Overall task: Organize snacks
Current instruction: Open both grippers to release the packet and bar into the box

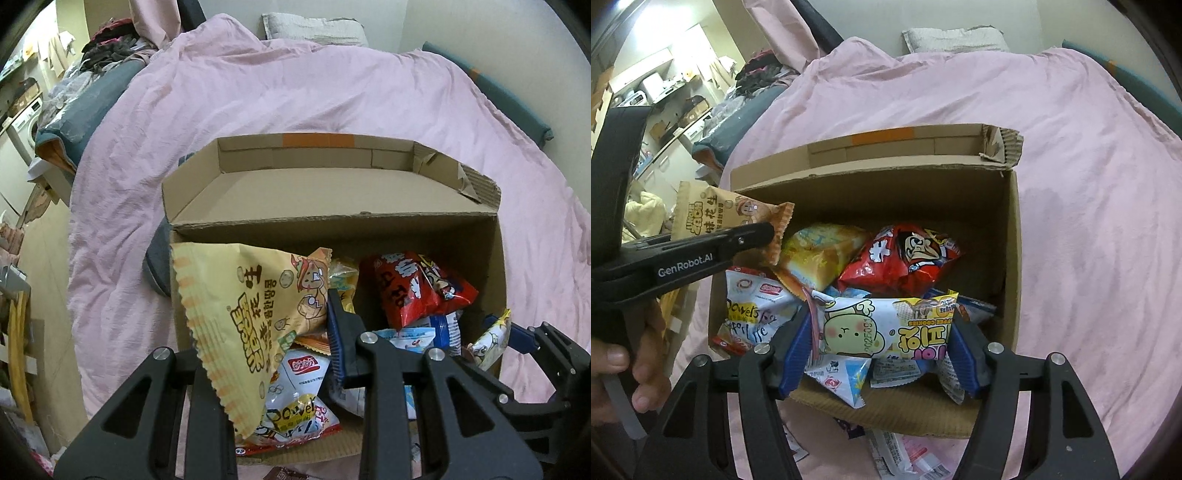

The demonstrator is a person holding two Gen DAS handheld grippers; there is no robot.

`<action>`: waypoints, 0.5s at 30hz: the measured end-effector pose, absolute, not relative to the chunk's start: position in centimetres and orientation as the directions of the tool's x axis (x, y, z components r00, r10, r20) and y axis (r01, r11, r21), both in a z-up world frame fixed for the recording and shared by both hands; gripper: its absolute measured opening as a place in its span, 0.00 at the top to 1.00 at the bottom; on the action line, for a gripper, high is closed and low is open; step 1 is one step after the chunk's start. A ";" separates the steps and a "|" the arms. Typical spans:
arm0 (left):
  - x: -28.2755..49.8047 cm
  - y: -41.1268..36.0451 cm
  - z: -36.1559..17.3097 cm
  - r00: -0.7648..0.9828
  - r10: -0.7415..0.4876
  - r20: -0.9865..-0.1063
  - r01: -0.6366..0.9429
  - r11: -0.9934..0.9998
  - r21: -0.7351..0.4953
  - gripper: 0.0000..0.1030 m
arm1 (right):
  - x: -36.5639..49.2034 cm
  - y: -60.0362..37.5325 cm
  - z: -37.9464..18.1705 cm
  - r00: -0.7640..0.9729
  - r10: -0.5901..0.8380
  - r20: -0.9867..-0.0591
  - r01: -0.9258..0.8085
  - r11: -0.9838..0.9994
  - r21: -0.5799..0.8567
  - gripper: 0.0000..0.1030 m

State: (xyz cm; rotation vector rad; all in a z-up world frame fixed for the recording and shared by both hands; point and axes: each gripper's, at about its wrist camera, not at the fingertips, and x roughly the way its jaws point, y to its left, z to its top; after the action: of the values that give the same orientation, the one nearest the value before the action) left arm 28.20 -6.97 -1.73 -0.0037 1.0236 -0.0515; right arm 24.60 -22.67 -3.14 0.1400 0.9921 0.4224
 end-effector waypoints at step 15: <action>27.7 -6.7 -2.8 0.481 -0.058 -0.875 0.060 0.998 -0.033 0.64 | 24.7 -22.5 -3.6 0.444 0.425 -0.789 -0.277 0.902 0.330 0.26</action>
State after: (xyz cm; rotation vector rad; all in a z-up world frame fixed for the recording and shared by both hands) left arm 27.68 -6.74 -2.84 0.0021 1.0665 -0.0714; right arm 24.68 -22.55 -3.63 0.1604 1.0230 0.4373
